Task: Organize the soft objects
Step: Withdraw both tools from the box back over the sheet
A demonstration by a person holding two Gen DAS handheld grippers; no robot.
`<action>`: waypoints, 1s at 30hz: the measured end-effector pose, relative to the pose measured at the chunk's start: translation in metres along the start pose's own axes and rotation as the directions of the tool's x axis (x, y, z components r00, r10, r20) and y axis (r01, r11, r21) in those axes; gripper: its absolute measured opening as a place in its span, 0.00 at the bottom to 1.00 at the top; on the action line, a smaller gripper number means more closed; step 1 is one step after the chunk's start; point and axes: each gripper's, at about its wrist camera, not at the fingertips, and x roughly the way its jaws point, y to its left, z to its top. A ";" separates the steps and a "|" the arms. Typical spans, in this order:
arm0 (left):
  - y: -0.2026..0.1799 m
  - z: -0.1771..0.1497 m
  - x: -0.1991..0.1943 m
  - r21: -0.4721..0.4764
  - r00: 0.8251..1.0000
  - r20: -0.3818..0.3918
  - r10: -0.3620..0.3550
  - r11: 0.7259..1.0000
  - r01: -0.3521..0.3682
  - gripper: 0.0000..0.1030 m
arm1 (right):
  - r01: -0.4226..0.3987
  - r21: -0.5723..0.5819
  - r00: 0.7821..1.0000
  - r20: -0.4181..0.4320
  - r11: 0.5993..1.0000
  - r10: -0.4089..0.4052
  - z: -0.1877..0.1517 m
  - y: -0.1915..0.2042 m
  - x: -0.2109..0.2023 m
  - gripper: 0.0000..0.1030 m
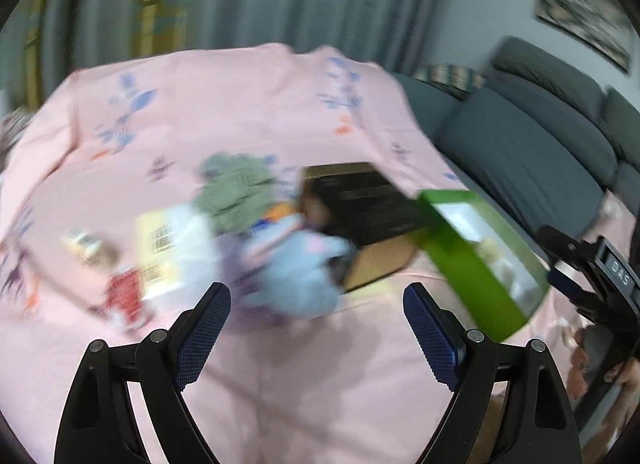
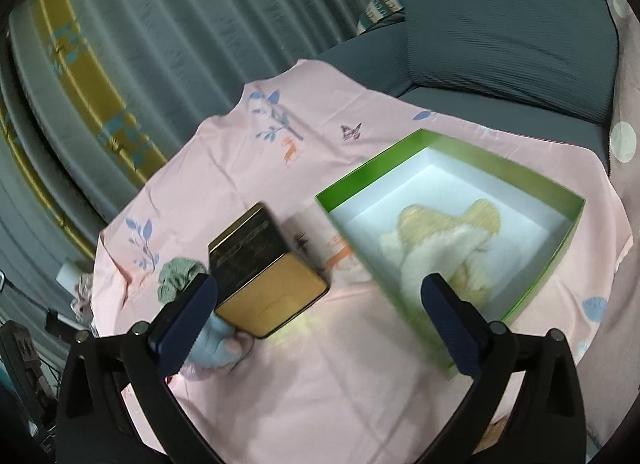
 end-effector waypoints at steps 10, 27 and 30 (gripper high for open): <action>0.103 -0.038 -0.040 -0.206 0.991 0.004 0.135 0.970 -0.131 0.86 | 0.017 -0.229 0.999 -0.029 0.973 -0.024 -0.033 0.088 0.010 0.99; 0.183 -0.073 -0.058 -0.355 0.979 -0.044 0.201 0.913 -0.203 0.86 | -0.101 -0.387 0.987 -0.158 0.917 0.043 -0.090 0.187 0.043 0.99; 0.187 -0.077 -0.058 -0.362 0.977 -0.055 0.207 0.908 -0.213 0.86 | -0.169 -0.381 0.971 -0.223 0.909 0.087 -0.095 0.203 0.057 0.98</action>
